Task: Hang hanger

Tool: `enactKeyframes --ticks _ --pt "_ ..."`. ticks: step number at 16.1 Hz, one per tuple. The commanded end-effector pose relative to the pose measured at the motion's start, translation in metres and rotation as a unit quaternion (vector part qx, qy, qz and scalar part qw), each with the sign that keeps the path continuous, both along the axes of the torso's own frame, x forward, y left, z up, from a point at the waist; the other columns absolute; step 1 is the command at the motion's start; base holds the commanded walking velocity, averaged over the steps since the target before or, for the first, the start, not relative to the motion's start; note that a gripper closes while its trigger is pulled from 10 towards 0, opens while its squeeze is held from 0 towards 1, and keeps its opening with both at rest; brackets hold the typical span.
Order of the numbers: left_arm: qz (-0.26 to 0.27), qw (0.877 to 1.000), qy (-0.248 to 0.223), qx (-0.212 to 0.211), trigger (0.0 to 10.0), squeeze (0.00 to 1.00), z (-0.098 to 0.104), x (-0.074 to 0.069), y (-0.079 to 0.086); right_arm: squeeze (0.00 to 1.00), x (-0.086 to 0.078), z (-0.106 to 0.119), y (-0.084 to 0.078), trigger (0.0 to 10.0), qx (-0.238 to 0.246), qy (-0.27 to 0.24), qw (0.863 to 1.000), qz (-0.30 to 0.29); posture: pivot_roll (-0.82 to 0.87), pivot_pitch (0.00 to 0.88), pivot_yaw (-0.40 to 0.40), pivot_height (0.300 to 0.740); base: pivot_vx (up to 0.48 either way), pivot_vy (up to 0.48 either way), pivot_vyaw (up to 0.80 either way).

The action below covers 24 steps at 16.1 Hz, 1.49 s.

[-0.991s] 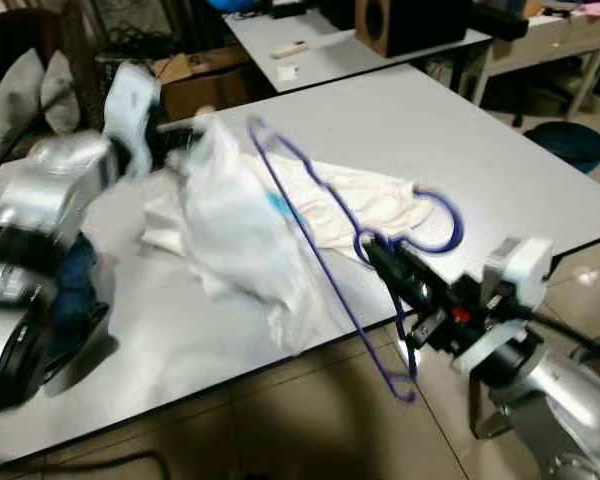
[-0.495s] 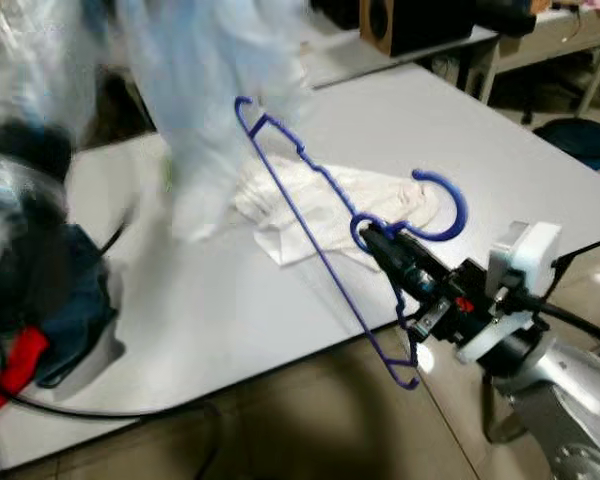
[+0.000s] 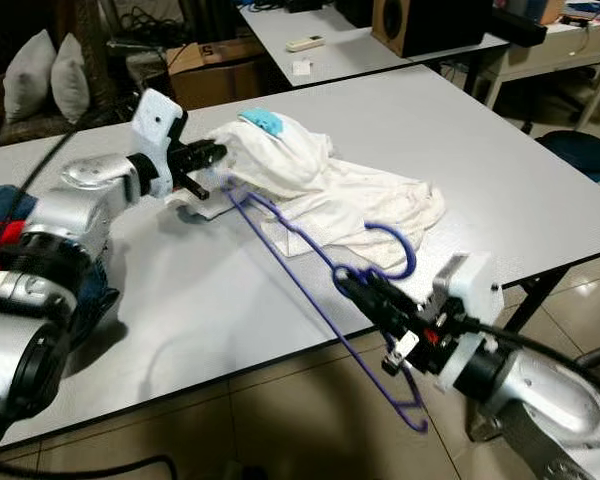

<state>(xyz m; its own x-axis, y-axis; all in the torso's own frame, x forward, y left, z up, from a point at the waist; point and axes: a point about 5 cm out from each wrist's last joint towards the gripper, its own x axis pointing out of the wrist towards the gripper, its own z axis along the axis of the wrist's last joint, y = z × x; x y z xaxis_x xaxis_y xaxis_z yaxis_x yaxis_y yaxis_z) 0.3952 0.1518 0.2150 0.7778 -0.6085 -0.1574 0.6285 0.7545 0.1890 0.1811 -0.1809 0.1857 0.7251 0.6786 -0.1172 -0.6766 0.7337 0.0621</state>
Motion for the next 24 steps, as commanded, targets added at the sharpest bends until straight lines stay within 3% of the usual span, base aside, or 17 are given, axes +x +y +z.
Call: enactKeyframes --ticks 1,4,7,8,11,18,22,24 --pt "-0.020 1.000 -0.004 0.010 0.0 0.00 0.004 -0.003 -0.003 0.00 0.001 -0.004 -0.003 10.0 -0.014 0.011 1.000 -0.014 -0.08 0.000 0.125 0.740 0.000 0.000 0.00" --pt "-0.042 0.998 -0.008 0.040 0.0 0.00 0.002 -0.013 -0.006 0.00 0.002 -0.008 -0.009 10.0 -0.027 0.015 0.998 -0.047 -0.08 0.000 0.124 0.740 0.000 0.000 0.00" --pt "-0.023 0.997 -0.025 0.063 0.0 0.00 0.004 -0.013 -0.002 0.00 -0.002 0.007 -0.007 10.0 0.013 -0.013 1.000 -0.021 -0.08 0.000 0.116 0.740 0.000 0.000 0.00" --pt "-0.028 0.997 -0.024 0.066 0.0 0.00 0.004 -0.016 -0.002 0.00 0.001 0.008 -0.011 10.0 0.013 -0.017 0.999 -0.037 -0.08 0.000 0.115 0.740 0.000 0.000 0.00" --pt "-0.048 0.997 -0.022 0.053 0.0 0.00 0.008 -0.023 -0.008 0.00 0.016 -0.001 -0.016 10.0 0.002 -0.001 0.998 -0.064 -0.07 0.000 0.108 0.740 0.000 0.000 0.00" --pt "-0.096 0.995 -0.014 0.030 0.0 0.00 0.011 -0.039 -0.034 0.00 0.049 -0.008 -0.003 10.0 -0.002 0.000 0.999 -0.041 -0.05 0.000 0.084 0.740 0.000 0.000 0.00" --pt "-0.080 0.995 -0.005 0.057 0.0 0.00 0.002 -0.046 -0.018 0.00 0.065 -0.005 -0.004 10.0 0.016 -0.006 0.997 -0.078 -0.04 0.000 0.037 0.740 0.000 0.000 0.00" --pt "-0.095 0.993 -0.005 0.070 0.0 0.00 -0.007 -0.060 -0.015 0.00 0.074 -0.010 0.001 10.0 0.041 0.019 0.996 -0.076 -0.02 0.000 -0.012 0.740 0.000 0.000 0.00"
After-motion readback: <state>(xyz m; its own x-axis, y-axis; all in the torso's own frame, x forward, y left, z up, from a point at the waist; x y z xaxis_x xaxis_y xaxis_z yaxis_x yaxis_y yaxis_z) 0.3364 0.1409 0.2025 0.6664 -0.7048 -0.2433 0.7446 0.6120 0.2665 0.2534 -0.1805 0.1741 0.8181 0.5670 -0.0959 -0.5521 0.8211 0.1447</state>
